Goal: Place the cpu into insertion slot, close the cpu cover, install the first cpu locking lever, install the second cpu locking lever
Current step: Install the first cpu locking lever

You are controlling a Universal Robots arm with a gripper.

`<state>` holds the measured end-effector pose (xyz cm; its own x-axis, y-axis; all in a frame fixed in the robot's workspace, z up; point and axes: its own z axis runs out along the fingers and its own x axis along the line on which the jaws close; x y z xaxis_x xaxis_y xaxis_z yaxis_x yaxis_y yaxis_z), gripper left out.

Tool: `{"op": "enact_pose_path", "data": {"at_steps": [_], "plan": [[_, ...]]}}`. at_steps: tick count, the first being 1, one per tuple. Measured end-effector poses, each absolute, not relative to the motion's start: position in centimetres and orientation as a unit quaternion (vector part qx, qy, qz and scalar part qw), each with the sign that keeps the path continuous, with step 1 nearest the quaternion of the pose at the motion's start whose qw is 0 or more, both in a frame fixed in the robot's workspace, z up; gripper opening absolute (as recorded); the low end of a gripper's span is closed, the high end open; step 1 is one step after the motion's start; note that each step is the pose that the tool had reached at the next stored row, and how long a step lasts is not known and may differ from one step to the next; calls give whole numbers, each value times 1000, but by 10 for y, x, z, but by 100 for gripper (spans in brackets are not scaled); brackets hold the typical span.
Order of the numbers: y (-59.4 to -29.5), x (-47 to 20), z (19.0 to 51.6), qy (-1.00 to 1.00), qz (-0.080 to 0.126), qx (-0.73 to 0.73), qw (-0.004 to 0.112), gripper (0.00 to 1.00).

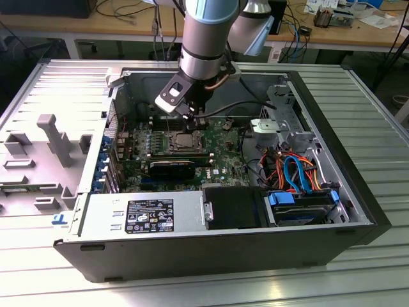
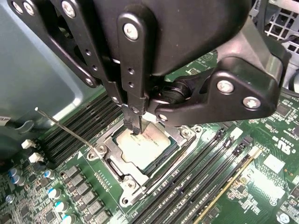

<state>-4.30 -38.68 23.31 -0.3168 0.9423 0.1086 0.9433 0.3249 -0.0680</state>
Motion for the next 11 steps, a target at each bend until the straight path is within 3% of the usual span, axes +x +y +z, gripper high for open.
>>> {"op": "enact_pose_path", "data": {"at_steps": [11], "plan": [[-387, -43, 233, -839, -1, -541, 64, 11]]}}
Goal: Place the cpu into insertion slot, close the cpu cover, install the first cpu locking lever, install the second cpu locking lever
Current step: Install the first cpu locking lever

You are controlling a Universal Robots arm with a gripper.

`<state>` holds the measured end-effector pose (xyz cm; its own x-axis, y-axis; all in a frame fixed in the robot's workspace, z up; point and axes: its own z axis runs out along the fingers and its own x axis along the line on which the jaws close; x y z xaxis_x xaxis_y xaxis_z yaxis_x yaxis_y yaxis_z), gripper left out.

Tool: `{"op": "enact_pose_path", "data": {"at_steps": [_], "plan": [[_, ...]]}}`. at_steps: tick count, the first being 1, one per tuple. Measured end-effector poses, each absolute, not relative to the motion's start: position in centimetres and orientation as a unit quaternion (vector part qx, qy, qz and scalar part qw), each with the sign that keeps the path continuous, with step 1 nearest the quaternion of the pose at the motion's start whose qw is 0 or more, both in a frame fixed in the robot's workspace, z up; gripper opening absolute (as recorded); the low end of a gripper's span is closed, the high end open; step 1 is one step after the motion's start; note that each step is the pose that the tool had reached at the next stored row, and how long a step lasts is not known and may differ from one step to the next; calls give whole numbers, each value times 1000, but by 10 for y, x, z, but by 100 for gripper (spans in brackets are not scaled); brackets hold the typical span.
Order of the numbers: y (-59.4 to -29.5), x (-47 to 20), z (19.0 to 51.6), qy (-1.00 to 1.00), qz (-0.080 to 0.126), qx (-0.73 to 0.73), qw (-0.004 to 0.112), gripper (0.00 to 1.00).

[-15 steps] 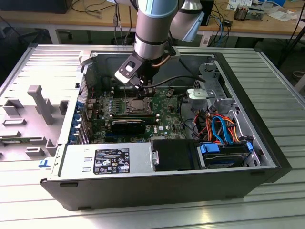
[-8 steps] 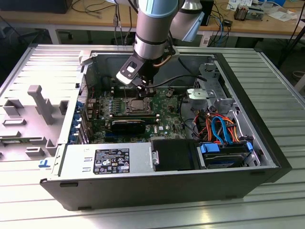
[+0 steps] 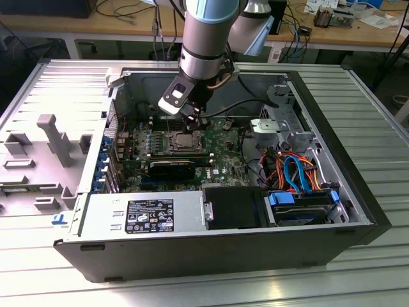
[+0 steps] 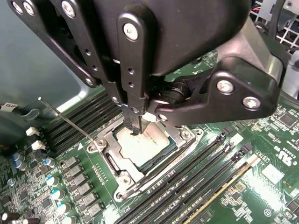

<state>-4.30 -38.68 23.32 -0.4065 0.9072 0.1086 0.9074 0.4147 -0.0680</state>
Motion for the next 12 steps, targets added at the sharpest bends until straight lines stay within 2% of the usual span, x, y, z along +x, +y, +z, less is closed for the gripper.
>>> {"op": "enact_pose_path", "data": {"at_steps": [12], "plan": [[-387, -43, 233, -856, 1, -513, 64, 11]]}}
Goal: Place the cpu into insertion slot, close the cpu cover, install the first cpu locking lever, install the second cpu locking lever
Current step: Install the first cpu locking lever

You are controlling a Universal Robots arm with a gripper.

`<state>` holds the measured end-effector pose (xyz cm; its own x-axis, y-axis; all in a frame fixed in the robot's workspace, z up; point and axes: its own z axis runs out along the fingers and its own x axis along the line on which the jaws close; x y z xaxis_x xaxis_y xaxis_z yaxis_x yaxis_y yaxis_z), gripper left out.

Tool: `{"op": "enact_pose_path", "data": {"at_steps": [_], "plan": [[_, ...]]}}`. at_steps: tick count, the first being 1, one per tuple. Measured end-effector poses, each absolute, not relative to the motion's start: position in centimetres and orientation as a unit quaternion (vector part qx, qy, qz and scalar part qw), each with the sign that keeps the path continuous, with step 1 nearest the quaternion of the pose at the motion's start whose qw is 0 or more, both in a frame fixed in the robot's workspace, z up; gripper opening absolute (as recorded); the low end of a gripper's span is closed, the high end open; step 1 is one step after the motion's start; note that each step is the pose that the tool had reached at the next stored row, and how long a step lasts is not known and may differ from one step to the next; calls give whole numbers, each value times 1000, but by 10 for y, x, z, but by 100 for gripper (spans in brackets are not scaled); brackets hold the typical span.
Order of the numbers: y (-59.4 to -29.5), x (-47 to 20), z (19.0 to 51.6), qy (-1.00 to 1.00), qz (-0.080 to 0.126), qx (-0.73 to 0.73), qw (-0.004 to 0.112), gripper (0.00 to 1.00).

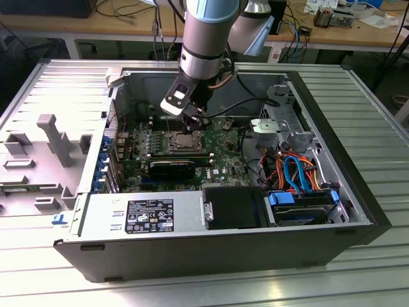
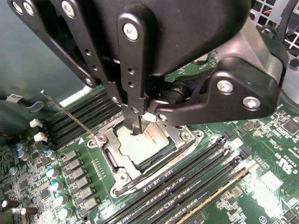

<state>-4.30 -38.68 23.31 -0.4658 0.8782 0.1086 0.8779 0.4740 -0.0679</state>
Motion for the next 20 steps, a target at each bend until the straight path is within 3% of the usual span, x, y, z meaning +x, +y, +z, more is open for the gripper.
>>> {"op": "enact_pose_path", "data": {"at_steps": [20], "plan": [[-387, -43, 233, -886, 5, -459, 64, 11]]}}
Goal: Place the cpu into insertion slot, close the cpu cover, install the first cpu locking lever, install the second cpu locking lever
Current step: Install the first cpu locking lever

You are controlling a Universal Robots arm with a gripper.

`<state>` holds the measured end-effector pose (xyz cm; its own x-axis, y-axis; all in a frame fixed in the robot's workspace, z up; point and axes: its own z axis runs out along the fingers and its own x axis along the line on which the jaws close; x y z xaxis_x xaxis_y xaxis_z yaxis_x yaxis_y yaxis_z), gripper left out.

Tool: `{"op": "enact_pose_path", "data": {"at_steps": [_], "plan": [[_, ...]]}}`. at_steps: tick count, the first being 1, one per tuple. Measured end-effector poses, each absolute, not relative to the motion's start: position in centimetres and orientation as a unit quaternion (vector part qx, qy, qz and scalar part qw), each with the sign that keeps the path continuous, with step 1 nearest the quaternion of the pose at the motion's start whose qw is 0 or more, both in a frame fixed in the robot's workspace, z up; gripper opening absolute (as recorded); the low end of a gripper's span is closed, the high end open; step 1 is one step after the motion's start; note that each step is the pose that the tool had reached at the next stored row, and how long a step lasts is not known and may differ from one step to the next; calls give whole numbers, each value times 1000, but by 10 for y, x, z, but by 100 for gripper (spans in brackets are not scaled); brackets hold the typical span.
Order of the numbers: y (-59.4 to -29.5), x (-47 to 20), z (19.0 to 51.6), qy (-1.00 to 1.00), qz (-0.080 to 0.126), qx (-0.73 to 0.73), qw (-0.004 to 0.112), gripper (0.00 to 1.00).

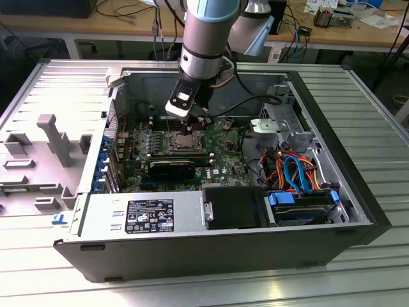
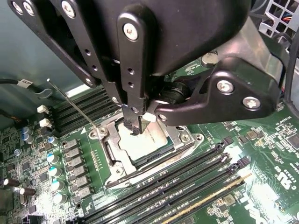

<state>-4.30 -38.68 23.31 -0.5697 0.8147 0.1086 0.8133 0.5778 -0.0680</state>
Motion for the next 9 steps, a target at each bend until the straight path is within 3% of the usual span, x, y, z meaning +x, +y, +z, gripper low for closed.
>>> {"op": "enact_pose_path", "data": {"at_steps": [9], "plan": [[-387, -43, 233, -895, 6, -442, 64, 11]]}}
